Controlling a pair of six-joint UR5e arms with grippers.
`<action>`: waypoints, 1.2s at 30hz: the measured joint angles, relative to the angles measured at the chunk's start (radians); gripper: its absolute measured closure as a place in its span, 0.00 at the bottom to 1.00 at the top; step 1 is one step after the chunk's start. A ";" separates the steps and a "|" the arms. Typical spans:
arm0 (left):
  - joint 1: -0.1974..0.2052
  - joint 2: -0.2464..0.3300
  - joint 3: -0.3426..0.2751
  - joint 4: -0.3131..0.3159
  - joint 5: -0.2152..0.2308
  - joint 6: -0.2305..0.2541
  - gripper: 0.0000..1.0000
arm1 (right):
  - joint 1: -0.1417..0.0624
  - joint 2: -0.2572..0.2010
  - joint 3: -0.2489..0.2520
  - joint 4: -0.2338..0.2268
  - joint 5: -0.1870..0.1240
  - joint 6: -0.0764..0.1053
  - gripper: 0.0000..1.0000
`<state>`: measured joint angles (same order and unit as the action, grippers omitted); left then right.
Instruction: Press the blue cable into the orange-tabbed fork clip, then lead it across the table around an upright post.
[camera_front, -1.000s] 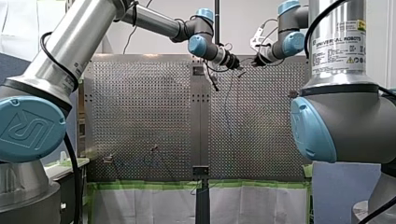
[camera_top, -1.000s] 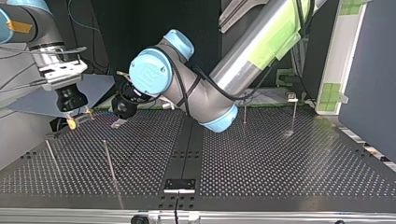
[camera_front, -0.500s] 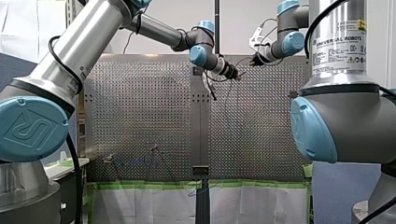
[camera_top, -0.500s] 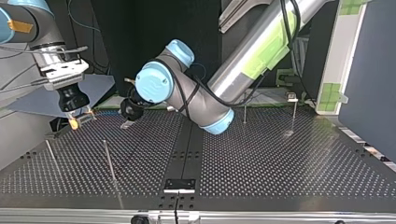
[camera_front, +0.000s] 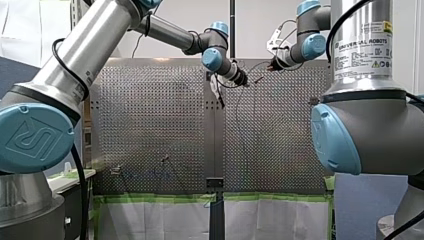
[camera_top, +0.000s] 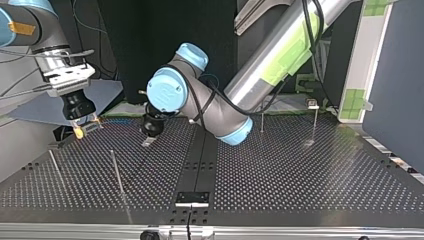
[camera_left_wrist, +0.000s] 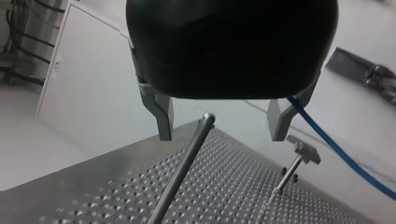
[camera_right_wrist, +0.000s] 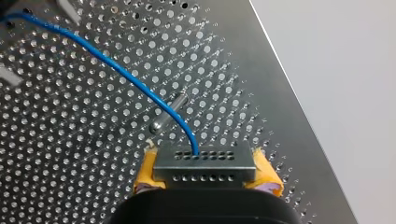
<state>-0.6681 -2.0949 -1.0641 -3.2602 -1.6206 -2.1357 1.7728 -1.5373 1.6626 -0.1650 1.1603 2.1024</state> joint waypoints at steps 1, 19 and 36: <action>0.000 0.000 0.000 0.002 -0.008 0.000 0.01 | 0.000 0.000 0.000 0.000 0.001 0.000 0.97; -0.009 0.013 0.000 0.031 -0.053 0.005 1.00 | 0.001 0.002 0.001 0.002 0.001 0.001 0.97; -0.009 0.014 0.000 0.047 -0.081 0.044 1.00 | -0.008 0.003 -0.002 -0.003 0.013 0.002 0.97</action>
<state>-0.6766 -2.0809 -1.0642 -3.2135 -1.7020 -2.0916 1.7645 -1.5342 1.6610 -0.1676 1.1735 2.1041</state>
